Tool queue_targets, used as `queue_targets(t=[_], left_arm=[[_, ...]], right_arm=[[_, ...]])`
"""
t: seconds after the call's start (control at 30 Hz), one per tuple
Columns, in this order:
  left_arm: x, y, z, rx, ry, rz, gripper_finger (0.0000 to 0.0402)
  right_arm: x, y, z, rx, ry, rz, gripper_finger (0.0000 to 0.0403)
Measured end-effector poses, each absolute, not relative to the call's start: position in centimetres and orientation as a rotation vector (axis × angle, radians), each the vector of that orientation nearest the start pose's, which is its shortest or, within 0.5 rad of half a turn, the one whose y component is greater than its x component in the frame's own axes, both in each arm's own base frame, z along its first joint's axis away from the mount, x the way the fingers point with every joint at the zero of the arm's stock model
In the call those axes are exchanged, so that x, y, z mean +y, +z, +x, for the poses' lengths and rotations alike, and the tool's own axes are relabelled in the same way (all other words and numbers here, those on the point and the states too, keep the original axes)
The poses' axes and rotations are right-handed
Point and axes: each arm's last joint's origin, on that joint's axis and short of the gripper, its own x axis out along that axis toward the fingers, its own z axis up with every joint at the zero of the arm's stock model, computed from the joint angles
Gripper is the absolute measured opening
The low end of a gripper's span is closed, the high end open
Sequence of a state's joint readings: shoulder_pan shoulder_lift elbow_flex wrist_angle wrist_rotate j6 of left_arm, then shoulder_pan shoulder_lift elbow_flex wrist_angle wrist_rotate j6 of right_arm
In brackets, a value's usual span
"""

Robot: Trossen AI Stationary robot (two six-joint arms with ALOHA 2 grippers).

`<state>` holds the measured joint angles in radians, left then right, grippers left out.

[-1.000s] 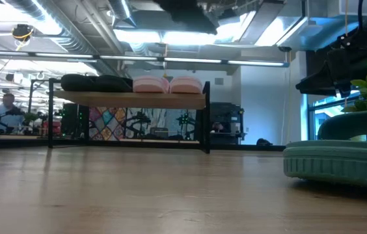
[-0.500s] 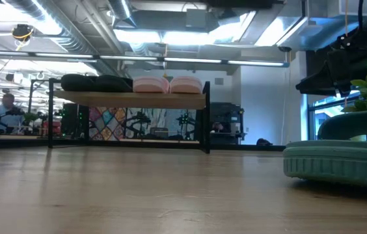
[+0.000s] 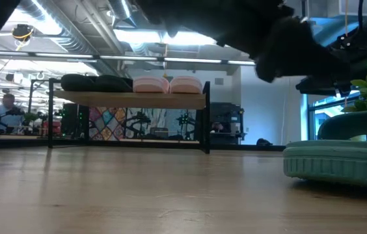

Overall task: Pick and place slides into the shelf
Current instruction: Put the left green slide under the shelf

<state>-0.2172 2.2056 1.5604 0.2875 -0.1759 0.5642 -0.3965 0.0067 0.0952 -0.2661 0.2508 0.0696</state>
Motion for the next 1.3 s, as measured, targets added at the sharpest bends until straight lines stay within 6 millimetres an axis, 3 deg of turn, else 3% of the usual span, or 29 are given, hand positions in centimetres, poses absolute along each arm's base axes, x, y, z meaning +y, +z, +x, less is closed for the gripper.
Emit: queue_targets(t=[0.23,0.6,1.3], left_arm=[[-10.8,16.1,49.1,0.355,-0.141,0.605,0.0184],[-10.3,11.5,49.7,0.435,-0.100,0.785,0.0184],[-8.7,11.6,50.2,0.396,-0.115,0.756,0.0175]], right_arm=[[-4.1,17.0,7.9,0.158,-0.652,0.080,0.0206],[-4.1,17.0,7.9,0.158,-0.652,0.080,0.0206],[-4.1,17.0,7.9,0.158,-0.652,0.080,0.0206]])
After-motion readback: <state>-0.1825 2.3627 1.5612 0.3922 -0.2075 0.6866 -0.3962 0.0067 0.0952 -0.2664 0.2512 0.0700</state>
